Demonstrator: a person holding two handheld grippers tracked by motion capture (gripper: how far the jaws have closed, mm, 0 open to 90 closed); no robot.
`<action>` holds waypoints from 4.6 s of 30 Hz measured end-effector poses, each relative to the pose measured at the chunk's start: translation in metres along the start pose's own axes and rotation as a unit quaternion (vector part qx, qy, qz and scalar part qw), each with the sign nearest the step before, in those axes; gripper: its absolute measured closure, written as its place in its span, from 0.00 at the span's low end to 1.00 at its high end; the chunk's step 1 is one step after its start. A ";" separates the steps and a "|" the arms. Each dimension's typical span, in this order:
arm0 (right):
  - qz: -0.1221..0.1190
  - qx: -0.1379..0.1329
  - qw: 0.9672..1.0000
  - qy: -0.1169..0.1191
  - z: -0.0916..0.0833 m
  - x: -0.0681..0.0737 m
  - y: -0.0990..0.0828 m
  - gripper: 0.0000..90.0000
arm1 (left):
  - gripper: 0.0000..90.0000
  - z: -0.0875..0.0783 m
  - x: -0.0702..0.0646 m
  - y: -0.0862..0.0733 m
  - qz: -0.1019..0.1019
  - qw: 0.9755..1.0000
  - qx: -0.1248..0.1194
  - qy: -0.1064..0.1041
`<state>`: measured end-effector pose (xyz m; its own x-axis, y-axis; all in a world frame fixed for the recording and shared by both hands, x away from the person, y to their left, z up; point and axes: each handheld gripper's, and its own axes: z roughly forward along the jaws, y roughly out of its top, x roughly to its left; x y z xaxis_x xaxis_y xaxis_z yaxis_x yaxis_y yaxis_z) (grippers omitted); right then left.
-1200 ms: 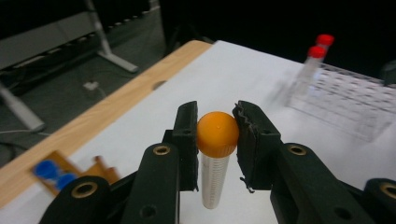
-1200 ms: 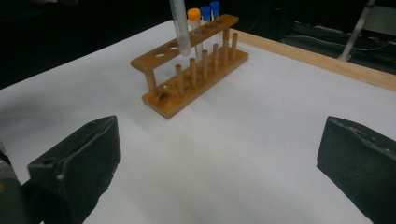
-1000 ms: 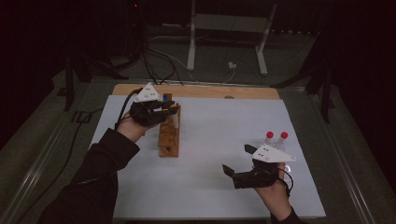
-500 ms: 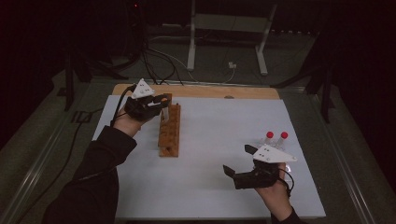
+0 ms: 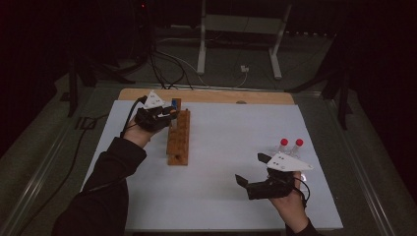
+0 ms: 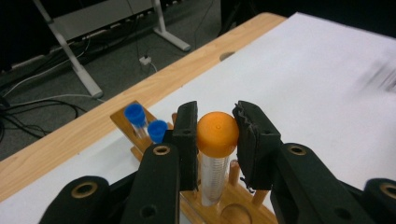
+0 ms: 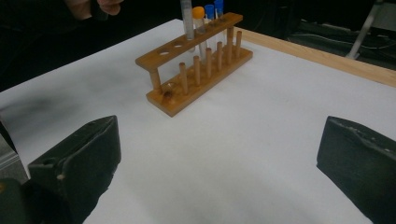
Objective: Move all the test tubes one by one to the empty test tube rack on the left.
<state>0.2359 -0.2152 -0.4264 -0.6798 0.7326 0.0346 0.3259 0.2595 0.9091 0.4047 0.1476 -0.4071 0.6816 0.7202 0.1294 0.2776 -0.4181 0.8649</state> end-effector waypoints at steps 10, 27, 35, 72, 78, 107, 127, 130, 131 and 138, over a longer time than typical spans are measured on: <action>0.001 0.001 1.000 0.005 0.001 -0.001 -0.001 0.00 | 0.80 0.010 0.002 -0.016 -0.013 1.000 0.017 -0.004; 0.001 0.001 1.000 0.006 0.001 -0.002 -0.001 0.00 | 0.80 0.019 0.001 -0.023 -0.009 0.999 0.038 -0.005; 0.002 0.002 1.000 0.006 0.001 -0.002 -0.001 0.00 | 0.79 0.019 0.000 -0.024 -0.003 0.999 0.038 -0.003; 0.009 -0.053 0.998 -0.027 -0.027 -0.039 0.013 0.00 | 0.02 -0.060 -0.040 -0.043 -0.037 0.991 -0.020 -0.125; 0.005 -0.060 0.997 -0.054 -0.040 -0.062 0.018 0.00 | 0.02 -0.066 -0.048 -0.060 -0.040 0.989 -0.026 -0.140; 0.112 0.018 0.974 -0.198 -0.048 -0.157 -0.047 0.22 | 0.02 -0.069 -0.057 -0.081 -0.039 0.988 -0.041 -0.142; 0.116 0.062 0.972 -0.194 -0.024 -0.162 -0.057 0.78 | 0.02 -0.068 -0.059 -0.081 -0.034 0.988 -0.039 -0.142; 0.116 0.066 0.972 -0.196 -0.021 -0.162 -0.058 0.81 | 0.02 -0.068 -0.059 -0.081 -0.035 0.988 -0.039 -0.142; 0.115 0.067 0.971 -0.197 -0.021 -0.162 -0.058 0.82 | 0.02 -0.068 -0.059 -0.081 -0.036 0.988 -0.039 -0.145; 0.110 0.059 0.971 -0.205 -0.024 -0.160 -0.054 0.83 | 0.02 -0.068 -0.059 -0.082 -0.035 0.988 -0.037 -0.144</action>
<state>0.3116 -0.3618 -0.4710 -0.2736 0.9613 0.0325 0.5227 0.1202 0.8440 0.2960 0.1766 -0.4525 0.8293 0.5549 -0.0664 0.2883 -0.3231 0.9014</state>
